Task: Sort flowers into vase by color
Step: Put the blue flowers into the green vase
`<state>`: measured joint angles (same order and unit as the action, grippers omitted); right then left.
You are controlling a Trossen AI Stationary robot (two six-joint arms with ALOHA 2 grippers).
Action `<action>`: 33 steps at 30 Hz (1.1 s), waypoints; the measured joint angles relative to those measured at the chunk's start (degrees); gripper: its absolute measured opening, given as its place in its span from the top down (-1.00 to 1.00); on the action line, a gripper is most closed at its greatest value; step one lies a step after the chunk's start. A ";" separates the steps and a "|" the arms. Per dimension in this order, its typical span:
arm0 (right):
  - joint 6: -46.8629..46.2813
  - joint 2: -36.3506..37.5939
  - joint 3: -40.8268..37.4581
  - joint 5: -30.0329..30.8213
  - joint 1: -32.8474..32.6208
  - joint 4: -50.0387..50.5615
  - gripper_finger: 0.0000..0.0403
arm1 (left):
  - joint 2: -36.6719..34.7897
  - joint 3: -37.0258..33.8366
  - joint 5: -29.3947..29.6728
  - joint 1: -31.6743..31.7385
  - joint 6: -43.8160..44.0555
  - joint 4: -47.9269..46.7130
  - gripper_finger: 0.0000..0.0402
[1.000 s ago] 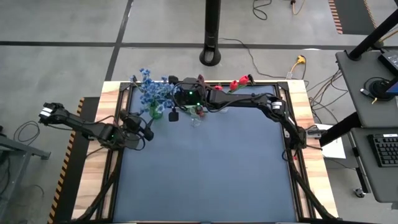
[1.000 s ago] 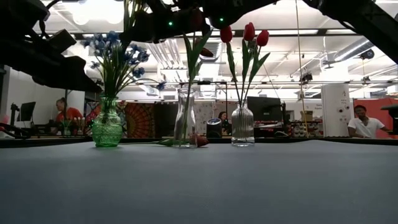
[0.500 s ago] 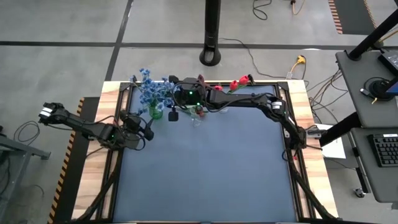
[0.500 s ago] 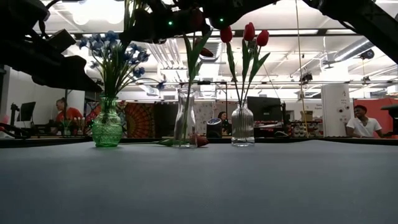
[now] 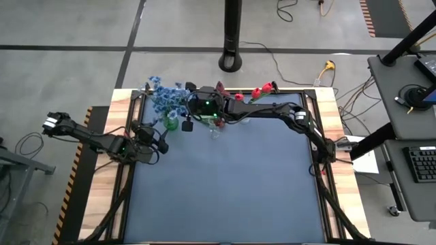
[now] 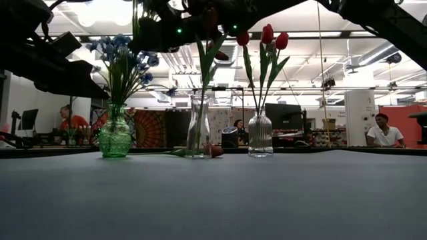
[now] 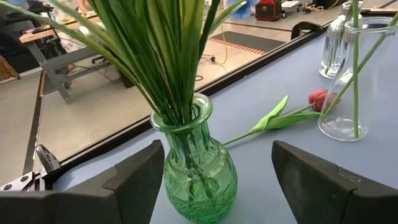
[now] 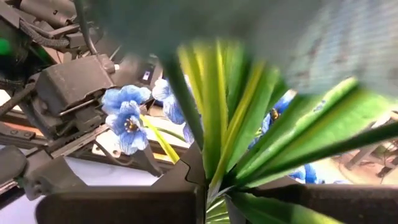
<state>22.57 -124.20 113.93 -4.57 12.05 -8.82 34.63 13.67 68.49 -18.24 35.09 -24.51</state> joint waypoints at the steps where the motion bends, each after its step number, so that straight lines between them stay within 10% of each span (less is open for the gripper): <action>1: -0.52 0.00 0.00 0.03 0.00 0.08 0.90 | 0.00 0.00 0.02 0.00 -0.02 0.02 -0.39; 33: -5.73 -1.96 0.33 0.27 0.00 0.33 0.90 | 0.00 0.00 0.00 0.00 0.22 0.02 -0.39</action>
<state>16.84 -126.16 114.26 -4.30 12.05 -8.49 34.63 13.67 68.49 -18.24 35.31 -24.49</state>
